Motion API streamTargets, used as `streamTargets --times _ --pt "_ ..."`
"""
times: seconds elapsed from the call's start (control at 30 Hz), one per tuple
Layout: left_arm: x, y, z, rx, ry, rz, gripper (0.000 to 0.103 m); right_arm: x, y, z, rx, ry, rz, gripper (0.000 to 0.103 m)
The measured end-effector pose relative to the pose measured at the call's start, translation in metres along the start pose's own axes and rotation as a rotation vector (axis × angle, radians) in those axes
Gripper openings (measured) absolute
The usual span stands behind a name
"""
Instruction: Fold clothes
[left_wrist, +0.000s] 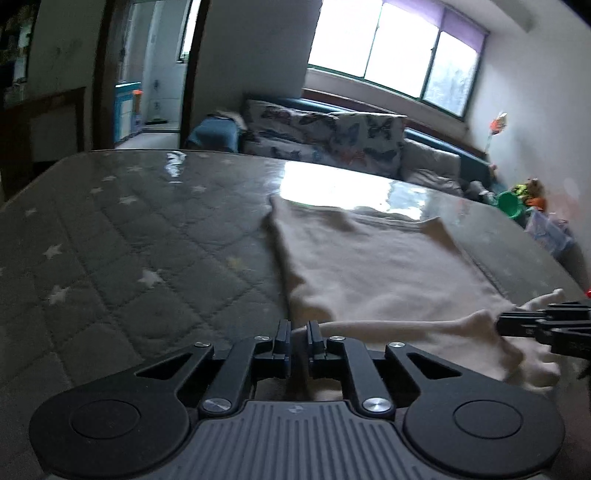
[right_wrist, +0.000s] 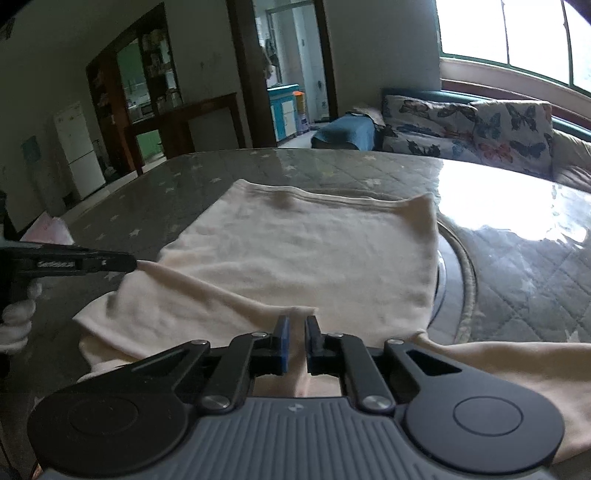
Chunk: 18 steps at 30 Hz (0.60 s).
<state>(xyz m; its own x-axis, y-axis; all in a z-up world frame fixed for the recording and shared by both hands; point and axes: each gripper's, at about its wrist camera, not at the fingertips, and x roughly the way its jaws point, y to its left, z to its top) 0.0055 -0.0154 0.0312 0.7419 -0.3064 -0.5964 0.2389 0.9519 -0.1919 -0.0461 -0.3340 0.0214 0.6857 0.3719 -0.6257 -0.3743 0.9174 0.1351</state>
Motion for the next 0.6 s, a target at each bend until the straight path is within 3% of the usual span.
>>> streamTargets --times 0.23,0.4,0.6 --pt "-0.018 -0.014 0.009 0.033 -0.060 -0.039 0.011 0.003 0.012 -0.002 -0.041 0.008 0.024 0.016" --pt "0.002 -0.025 -0.004 0.109 0.022 -0.030 0.011 0.008 0.016 -0.011 -0.059 0.045 0.027 0.020" --pt "-0.012 -0.026 -0.011 0.127 0.001 -0.045 0.013 -0.012 0.026 -0.020 -0.127 0.024 0.003 0.023"
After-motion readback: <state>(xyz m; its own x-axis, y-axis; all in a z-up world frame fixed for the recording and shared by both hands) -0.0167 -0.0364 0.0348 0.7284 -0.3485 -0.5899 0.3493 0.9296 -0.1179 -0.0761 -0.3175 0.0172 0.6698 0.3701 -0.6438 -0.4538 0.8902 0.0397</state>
